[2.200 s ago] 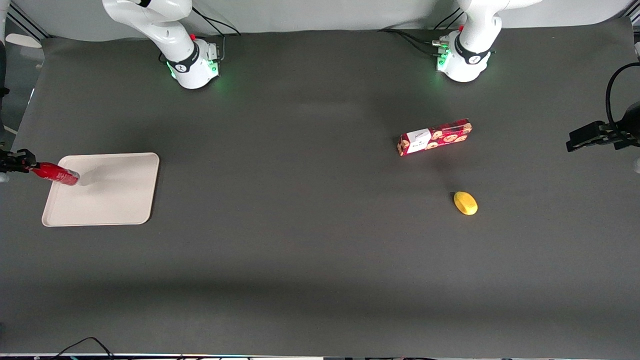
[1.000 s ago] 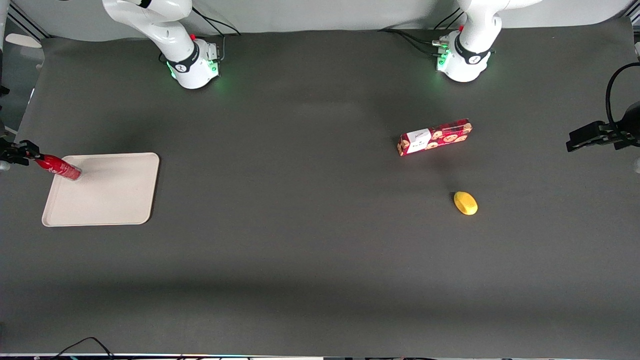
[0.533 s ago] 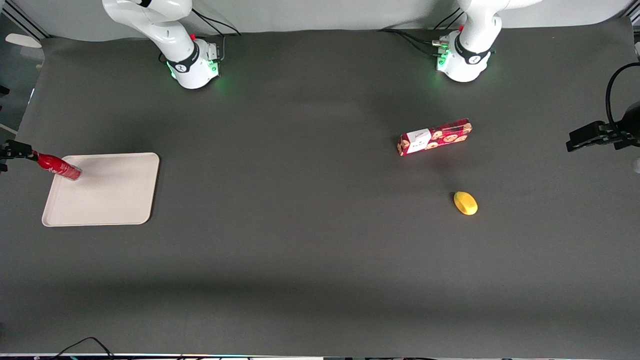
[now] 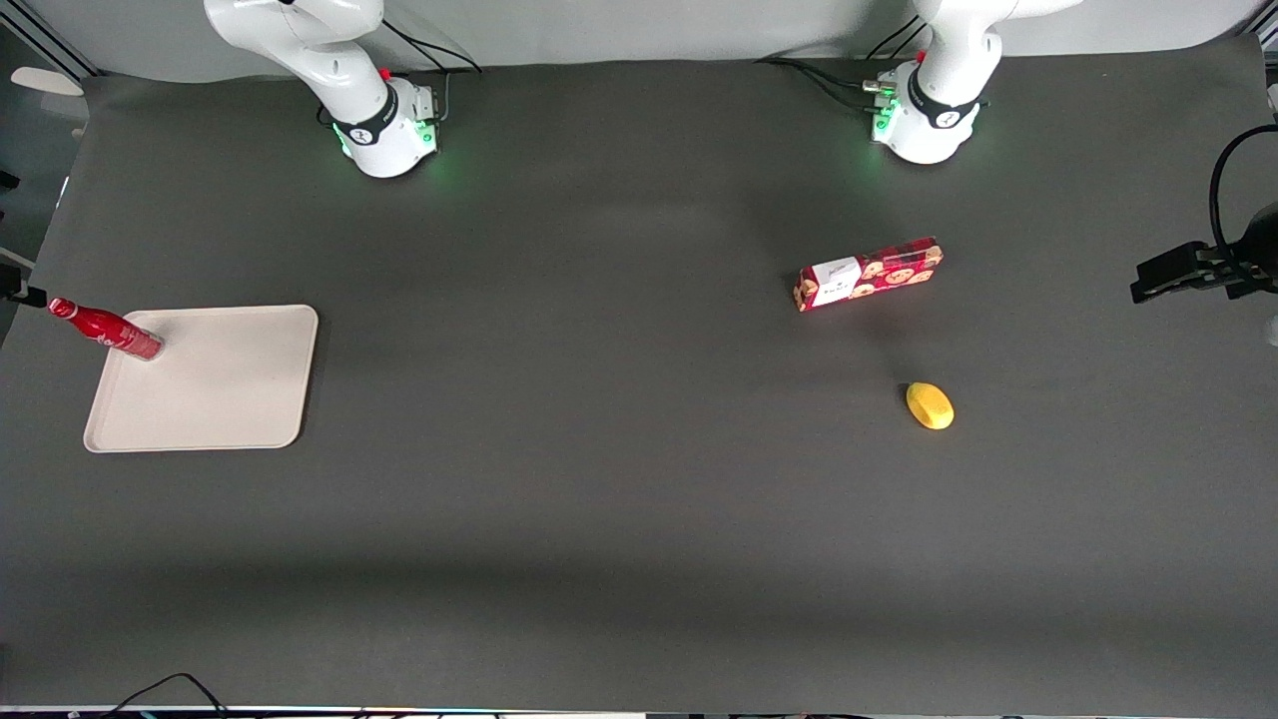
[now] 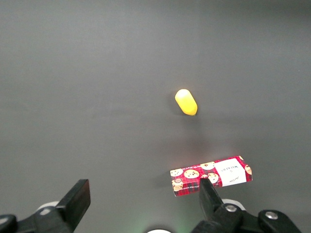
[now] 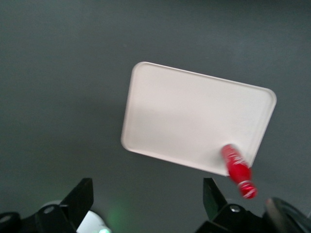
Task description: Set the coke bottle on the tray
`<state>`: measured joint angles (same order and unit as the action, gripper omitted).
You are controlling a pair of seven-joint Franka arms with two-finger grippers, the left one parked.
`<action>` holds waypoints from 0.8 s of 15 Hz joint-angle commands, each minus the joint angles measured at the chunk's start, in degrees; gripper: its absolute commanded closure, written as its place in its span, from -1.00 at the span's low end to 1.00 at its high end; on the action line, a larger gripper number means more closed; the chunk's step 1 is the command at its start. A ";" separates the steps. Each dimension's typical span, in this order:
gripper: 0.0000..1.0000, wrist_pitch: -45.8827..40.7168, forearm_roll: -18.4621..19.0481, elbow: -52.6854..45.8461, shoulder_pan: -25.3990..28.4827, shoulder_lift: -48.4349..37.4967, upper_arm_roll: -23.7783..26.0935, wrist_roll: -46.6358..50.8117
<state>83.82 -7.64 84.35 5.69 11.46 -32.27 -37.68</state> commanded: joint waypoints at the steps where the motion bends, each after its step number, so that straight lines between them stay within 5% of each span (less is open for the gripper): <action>1: -1.00 -5.94 4.38 -0.68 -0.33 -7.22 12.62 20.75; 5: -1.00 -4.73 7.46 5.19 -0.94 -10.75 23.37 37.39; 9: -1.00 8.27 9.39 21.87 -1.03 -20.04 27.60 43.13; 12: -1.00 8.74 9.58 22.63 -0.95 -22.44 27.70 43.30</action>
<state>90.78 0.79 102.33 5.51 -4.54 -5.36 4.05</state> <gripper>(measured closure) 0.000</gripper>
